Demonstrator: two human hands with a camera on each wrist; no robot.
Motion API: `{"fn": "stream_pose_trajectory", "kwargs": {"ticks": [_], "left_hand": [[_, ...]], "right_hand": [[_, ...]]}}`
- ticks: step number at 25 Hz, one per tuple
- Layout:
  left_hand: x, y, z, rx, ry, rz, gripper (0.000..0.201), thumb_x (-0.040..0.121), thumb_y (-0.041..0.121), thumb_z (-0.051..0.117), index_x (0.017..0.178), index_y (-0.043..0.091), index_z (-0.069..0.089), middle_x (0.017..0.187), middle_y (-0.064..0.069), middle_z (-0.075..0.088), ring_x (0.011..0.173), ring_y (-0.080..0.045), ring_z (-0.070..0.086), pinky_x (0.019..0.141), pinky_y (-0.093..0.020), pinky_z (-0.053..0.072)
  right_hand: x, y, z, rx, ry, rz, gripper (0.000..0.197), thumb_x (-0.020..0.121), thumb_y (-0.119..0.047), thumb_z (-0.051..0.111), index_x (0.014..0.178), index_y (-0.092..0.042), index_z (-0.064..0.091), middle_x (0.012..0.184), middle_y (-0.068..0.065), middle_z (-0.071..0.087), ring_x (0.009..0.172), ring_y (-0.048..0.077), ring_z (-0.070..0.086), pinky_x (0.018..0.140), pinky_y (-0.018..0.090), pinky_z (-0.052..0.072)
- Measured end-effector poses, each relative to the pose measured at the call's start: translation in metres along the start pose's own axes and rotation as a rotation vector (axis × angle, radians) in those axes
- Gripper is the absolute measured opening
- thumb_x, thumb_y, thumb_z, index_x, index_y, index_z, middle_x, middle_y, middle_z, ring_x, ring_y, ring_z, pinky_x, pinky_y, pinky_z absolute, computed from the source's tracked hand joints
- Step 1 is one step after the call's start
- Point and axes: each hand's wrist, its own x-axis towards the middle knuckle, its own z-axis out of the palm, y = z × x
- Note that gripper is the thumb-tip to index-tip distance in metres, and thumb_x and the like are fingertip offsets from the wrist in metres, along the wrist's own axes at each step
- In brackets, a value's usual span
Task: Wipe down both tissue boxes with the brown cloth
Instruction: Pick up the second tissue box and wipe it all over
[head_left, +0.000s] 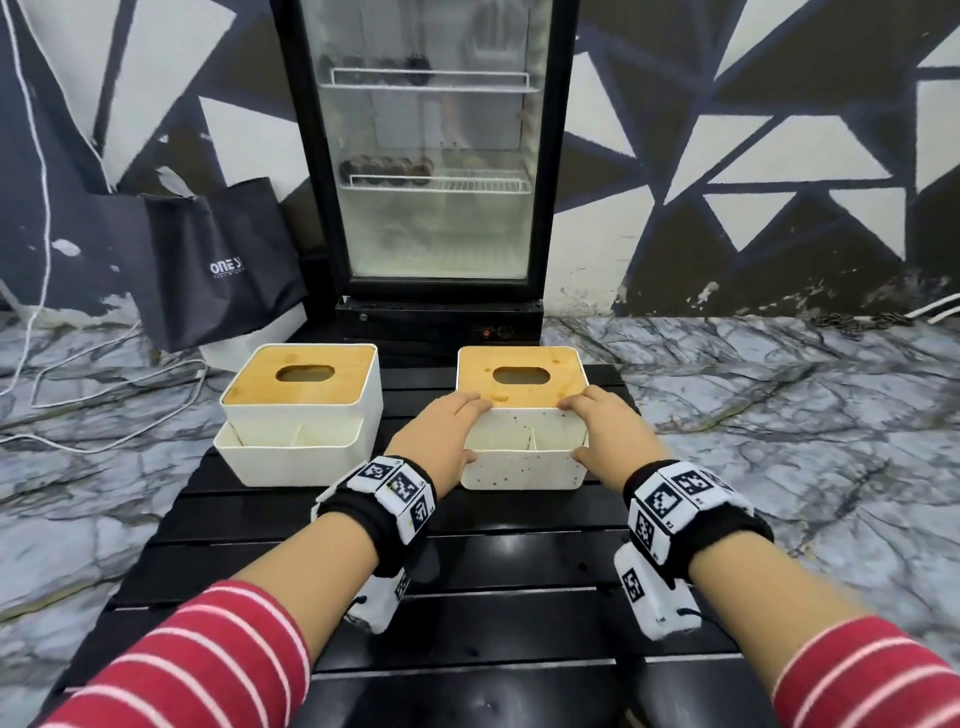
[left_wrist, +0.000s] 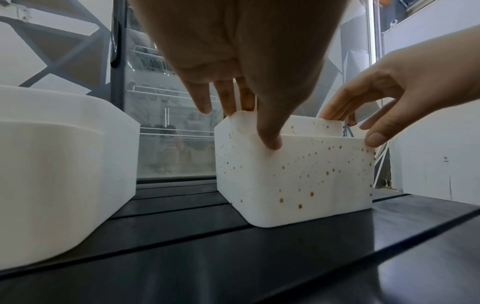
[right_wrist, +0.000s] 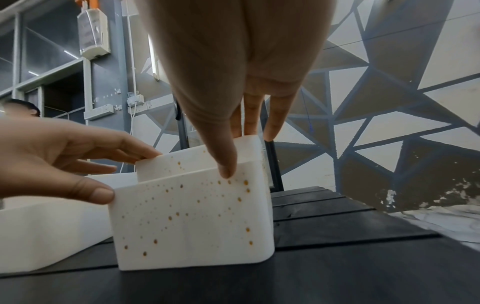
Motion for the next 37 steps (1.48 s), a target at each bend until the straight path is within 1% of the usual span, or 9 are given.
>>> {"fn": "stream_pose_trajectory", "kwargs": {"ticks": [8, 13, 17, 20, 23, 28, 31, 34, 37], "left_hand": [[-0.072, -0.005, -0.005, -0.067, -0.009, -0.007, 0.064, 0.087, 0.014, 0.063, 0.142, 0.024, 0.034, 0.152, 0.006, 0.028, 0.139, -0.014, 0.026, 0.114, -0.023, 0.021], [-0.134, 0.002, -0.010, -0.025, 0.012, 0.004, 0.062, 0.087, 0.017, 0.063, 0.142, 0.021, 0.035, 0.151, 0.005, 0.030, 0.138, -0.015, 0.029, 0.111, -0.020, 0.017], [-0.184, 0.002, -0.010, -0.009, 0.010, 0.015, 0.063, 0.086, 0.021, 0.064, 0.142, 0.022, 0.035, 0.150, 0.004, 0.031, 0.138, -0.016, 0.029, 0.113, -0.026, 0.021], [-0.222, 0.005, -0.009, -0.017, 0.048, 0.020, 0.063, 0.084, 0.021, 0.067, 0.140, 0.020, 0.040, 0.147, 0.003, 0.036, 0.135, -0.018, 0.033, 0.112, -0.026, 0.023], [-0.251, 0.004, -0.009, -0.043, 0.091, 0.039, 0.063, 0.079, 0.018, 0.072, 0.136, 0.020, 0.046, 0.143, 0.002, 0.043, 0.131, -0.020, 0.040, 0.110, -0.032, 0.031], [-0.278, 0.002, -0.008, -0.052, 0.136, 0.079, 0.062, 0.076, 0.016, 0.075, 0.133, 0.019, 0.050, 0.140, 0.002, 0.047, 0.127, -0.020, 0.043, 0.107, -0.026, 0.028], [-0.285, 0.001, -0.005, -0.052, 0.168, 0.076, 0.063, 0.076, 0.017, 0.076, 0.134, 0.020, 0.050, 0.139, 0.003, 0.047, 0.127, -0.018, 0.042, 0.106, -0.025, 0.029], [-0.285, 0.002, -0.005, -0.045, 0.176, 0.078, 0.062, 0.076, 0.019, 0.075, 0.133, 0.020, 0.051, 0.138, 0.002, 0.048, 0.126, -0.016, 0.042, 0.105, -0.025, 0.031], [-0.285, 0.007, -0.010, 0.022, 0.182, 0.129, 0.057, 0.077, 0.039, 0.064, 0.128, 0.016, 0.054, 0.132, -0.003, 0.054, 0.120, -0.014, 0.044, 0.104, -0.022, 0.031]], "right_hand": [[-0.069, -0.038, 0.004, 0.003, -0.039, -0.036, 0.054, 0.081, -0.002, 0.058, 0.130, -0.020, 0.043, 0.125, -0.001, 0.044, 0.117, 0.018, 0.040, 0.095, 0.033, 0.043], [-0.116, -0.065, 0.009, 0.009, -0.034, -0.066, 0.052, 0.082, 0.002, 0.052, 0.128, -0.020, 0.044, 0.123, -0.001, 0.044, 0.116, 0.018, 0.039, 0.091, 0.035, 0.045], [-0.157, -0.081, 0.016, 0.009, -0.031, -0.126, 0.053, 0.082, -0.004, 0.054, 0.131, -0.019, 0.041, 0.125, -0.002, 0.044, 0.116, 0.018, 0.037, 0.092, 0.030, 0.042], [-0.185, -0.090, 0.019, 0.065, -0.021, -0.173, 0.054, 0.080, -0.008, 0.057, 0.131, -0.020, 0.042, 0.122, -0.002, 0.045, 0.114, 0.018, 0.037, 0.094, 0.028, 0.040], [-0.210, -0.098, 0.022, 0.093, -0.025, -0.206, 0.055, 0.079, -0.014, 0.061, 0.131, -0.023, 0.043, 0.119, -0.004, 0.045, 0.112, 0.016, 0.036, 0.092, 0.028, 0.040], [-0.232, -0.102, 0.025, 0.149, -0.016, -0.254, 0.056, 0.079, -0.018, 0.065, 0.131, -0.024, 0.045, 0.118, -0.004, 0.047, 0.112, 0.015, 0.036, 0.094, 0.020, 0.030], [-0.235, -0.101, 0.030, 0.179, 0.008, -0.262, 0.055, 0.078, -0.017, 0.065, 0.130, -0.024, 0.046, 0.118, -0.005, 0.047, 0.112, 0.014, 0.035, 0.095, 0.020, 0.030], [-0.236, -0.099, 0.033, 0.188, 0.030, -0.277, 0.055, 0.077, -0.017, 0.066, 0.129, -0.024, 0.047, 0.121, -0.005, 0.048, 0.115, 0.015, 0.036, 0.098, 0.026, 0.036], [-0.235, -0.093, 0.035, 0.227, 0.032, -0.304, 0.056, 0.077, -0.019, 0.067, 0.129, -0.024, 0.047, 0.126, -0.005, 0.049, 0.119, 0.015, 0.039, 0.099, 0.033, 0.038]]}}
